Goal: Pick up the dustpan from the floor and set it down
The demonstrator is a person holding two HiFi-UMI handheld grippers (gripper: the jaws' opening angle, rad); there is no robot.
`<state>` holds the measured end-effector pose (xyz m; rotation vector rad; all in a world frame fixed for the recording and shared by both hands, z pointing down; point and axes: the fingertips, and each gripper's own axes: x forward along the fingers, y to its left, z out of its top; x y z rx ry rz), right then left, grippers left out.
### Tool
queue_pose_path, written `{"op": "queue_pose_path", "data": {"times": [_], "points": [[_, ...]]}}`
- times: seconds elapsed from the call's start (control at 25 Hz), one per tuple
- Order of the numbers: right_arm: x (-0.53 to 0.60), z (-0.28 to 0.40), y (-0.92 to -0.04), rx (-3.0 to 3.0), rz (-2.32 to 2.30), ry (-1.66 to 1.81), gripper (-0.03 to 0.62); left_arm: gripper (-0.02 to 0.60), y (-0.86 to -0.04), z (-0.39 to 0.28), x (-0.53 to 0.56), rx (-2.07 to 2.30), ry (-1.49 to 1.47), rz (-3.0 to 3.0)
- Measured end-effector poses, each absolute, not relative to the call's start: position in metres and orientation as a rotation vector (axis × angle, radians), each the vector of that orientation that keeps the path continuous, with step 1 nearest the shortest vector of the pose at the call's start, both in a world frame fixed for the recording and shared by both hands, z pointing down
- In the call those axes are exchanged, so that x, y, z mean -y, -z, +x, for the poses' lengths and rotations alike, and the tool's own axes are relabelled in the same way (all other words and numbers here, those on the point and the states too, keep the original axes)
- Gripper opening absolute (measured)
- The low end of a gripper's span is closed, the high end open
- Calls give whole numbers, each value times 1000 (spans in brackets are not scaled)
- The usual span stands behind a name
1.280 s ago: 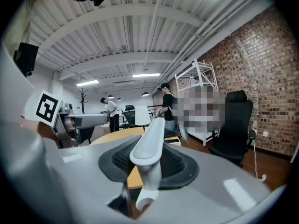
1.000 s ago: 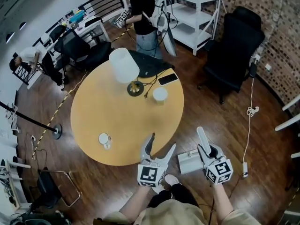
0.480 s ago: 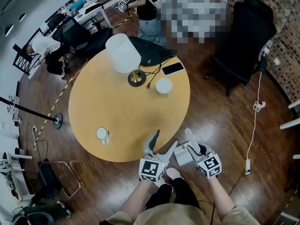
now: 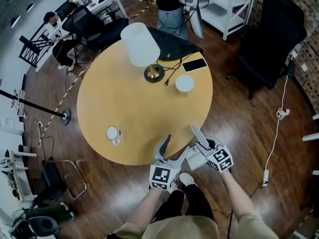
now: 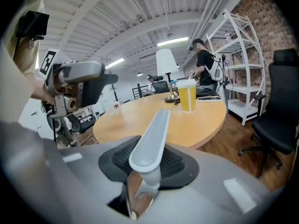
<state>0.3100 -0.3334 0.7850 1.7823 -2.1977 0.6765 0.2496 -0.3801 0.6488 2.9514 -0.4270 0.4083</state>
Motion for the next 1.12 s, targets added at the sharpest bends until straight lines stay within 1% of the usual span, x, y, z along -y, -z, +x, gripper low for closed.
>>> {"op": "queue_pose_path", "data": {"times": [0.48, 0.76, 0.8, 0.88, 1.04, 1.12], "points": [[386, 311, -809, 2204, 1688, -767, 124, 322, -643, 225, 395, 493, -397, 2945], [398, 309, -813, 2205, 1707, -816, 132, 319, -638, 209, 394, 488, -395, 2950], [398, 309, -815, 2205, 1705, -830, 159, 319, -638, 207, 395, 492, -394, 2950], [397, 310, -819, 2201, 1707, -858, 240, 319, -637, 204, 396, 498, -389, 2952], [391, 316, -820, 2187, 1725, -855, 315, 319, -636, 203, 398, 501, -384, 2961], [383, 321, -815, 2180, 1735, -844, 328, 319, -632, 202, 399, 509, -376, 2960]]}}
